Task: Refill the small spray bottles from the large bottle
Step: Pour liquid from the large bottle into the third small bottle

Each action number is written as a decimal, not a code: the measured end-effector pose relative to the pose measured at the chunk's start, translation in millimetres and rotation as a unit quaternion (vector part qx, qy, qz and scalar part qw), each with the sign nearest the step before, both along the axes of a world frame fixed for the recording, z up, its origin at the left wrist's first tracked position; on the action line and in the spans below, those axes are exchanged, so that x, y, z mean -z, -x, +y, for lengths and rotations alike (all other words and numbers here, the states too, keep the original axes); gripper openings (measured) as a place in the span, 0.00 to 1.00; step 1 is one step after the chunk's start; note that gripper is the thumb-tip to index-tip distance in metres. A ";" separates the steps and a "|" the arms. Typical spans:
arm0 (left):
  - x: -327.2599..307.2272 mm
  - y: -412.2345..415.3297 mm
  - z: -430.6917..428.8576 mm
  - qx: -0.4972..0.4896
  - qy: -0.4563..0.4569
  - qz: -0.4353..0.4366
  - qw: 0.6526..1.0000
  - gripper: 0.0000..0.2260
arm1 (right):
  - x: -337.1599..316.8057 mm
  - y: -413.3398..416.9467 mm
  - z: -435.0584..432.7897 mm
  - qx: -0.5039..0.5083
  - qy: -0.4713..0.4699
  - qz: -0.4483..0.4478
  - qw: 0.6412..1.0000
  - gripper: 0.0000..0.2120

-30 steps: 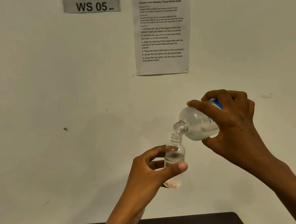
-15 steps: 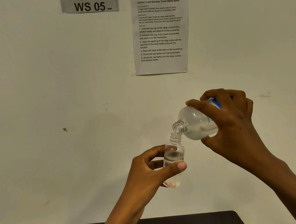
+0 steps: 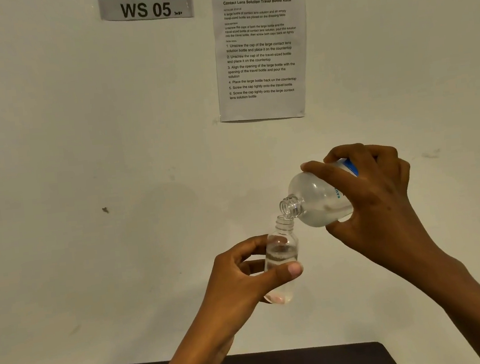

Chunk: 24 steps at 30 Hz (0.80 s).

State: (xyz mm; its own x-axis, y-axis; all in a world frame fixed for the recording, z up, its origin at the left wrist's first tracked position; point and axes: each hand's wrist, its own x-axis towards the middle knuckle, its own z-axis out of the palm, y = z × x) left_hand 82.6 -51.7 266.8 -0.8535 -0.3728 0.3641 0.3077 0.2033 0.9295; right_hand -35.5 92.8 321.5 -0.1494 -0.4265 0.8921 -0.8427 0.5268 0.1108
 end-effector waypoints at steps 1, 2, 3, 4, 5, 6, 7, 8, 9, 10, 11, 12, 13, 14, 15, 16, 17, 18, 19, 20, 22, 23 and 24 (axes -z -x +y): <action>0.0 0.1 0.1 0.001 0.001 0.000 1.000 0.19 | 0.3 0.1 -0.1 0.000 0.000 -0.001 1.000 0.39; 0.3 0.1 -0.1 0.001 0.002 0.000 1.000 0.19 | 0.5 0.2 -0.1 -0.001 0.000 -0.001 1.000 0.39; 0.8 0.5 -0.6 0.000 0.003 -0.001 1.000 0.19 | 0.6 0.6 -0.2 -0.001 0.000 -0.002 1.000 0.39; 1.2 0.8 -1.1 0.000 0.004 -0.002 1.000 0.19 | 0.8 0.9 -0.3 -0.002 0.001 -0.002 1.000 0.39; 1.7 1.2 -1.5 -0.001 0.005 -0.002 1.000 0.19 | 0.9 1.3 -0.4 -0.002 0.001 -0.002 1.000 0.39; 2.2 1.5 -1.9 -0.002 0.004 -0.002 1.000 0.20 | 1.0 1.5 -0.6 -0.001 0.001 -0.002 1.000 0.39; 2.5 1.9 -2.0 -0.003 0.004 -0.002 1.000 0.20 | 1.1 1.8 -0.8 0.000 0.001 -0.001 1.000 0.39; 2.6 2.3 -2.0 -0.004 0.005 -0.003 1.000 0.20 | 1.3 2.1 -1.0 0.000 0.001 -0.001 1.000 0.38; 2.9 2.8 -2.1 -0.005 0.005 -0.003 1.000 0.20 | 1.5 2.4 -1.3 -0.001 0.001 -0.001 1.000 0.38; 2.8 2.9 -2.1 -0.004 0.005 -0.002 1.000 0.20 | 1.9 2.6 -1.5 -0.001 0.002 -0.002 1.000 0.38; 2.7 3.1 -2.5 -0.003 0.004 -0.001 1.000 0.19 | 2.1 2.8 -1.8 -0.001 0.002 -0.003 1.000 0.38; 2.8 3.3 -2.7 -0.001 0.003 -0.001 1.000 0.19 | 2.3 2.9 -2.0 -0.001 0.002 -0.003 1.000 0.38; 2.8 3.5 -3.1 0.000 0.004 -0.001 1.000 0.19 | 2.5 3.3 -2.1 -0.002 0.002 -0.003 1.000 0.39; 2.9 3.7 -3.1 0.000 0.004 -0.001 1.000 0.19 | 2.7 3.6 -2.1 -0.002 0.001 -0.003 1.000 0.39; 3.0 3.9 -3.3 0.000 0.004 -0.001 1.000 0.19 | 2.8 4.0 -2.2 -0.001 0.001 -0.003 1.000 0.39; 3.1 4.0 -3.4 -0.001 0.005 -0.001 1.000 0.19 | 2.9 4.3 -2.3 -0.001 0.001 -0.004 1.000 0.39; 3.3 4.3 -3.6 -0.001 0.006 -0.001 1.000 0.19 | 3.0 4.5 -2.4 -0.001 0.001 -0.004 1.000 0.39; 3.5 4.5 -3.8 -0.001 0.006 -0.001 1.000 0.19 | 3.2 4.6 -2.5 0.000 0.001 -0.005 1.000 0.39; 3.9 4.8 -3.9 -0.002 0.008 -0.001 1.000 0.19 | 3.4 4.6 -2.7 0.001 0.001 -0.005 1.000 0.39; 3.9 4.8 -4.0 -0.003 0.009 -0.002 1.000 0.19 | 3.6 4.6 -2.8 0.001 0.001 -0.005 1.000 0.38; 4.4 4.9 -4.3 -0.003 0.011 -0.001 1.000 0.20 | 3.9 4.5 -2.8 -0.001 0.000 -0.005 1.000 0.38; 4.5 5.0 -4.4 -0.003 0.012 0.000 1.000 0.19 | 4.1 4.7 -2.9 -0.002 0.000 -0.006 1.000 0.38; 4.7 5.1 -4.3 -0.002 0.011 0.000 1.000 0.18 | 4.2 4.8 -3.0 -0.001 0.001 -0.006 1.000 0.38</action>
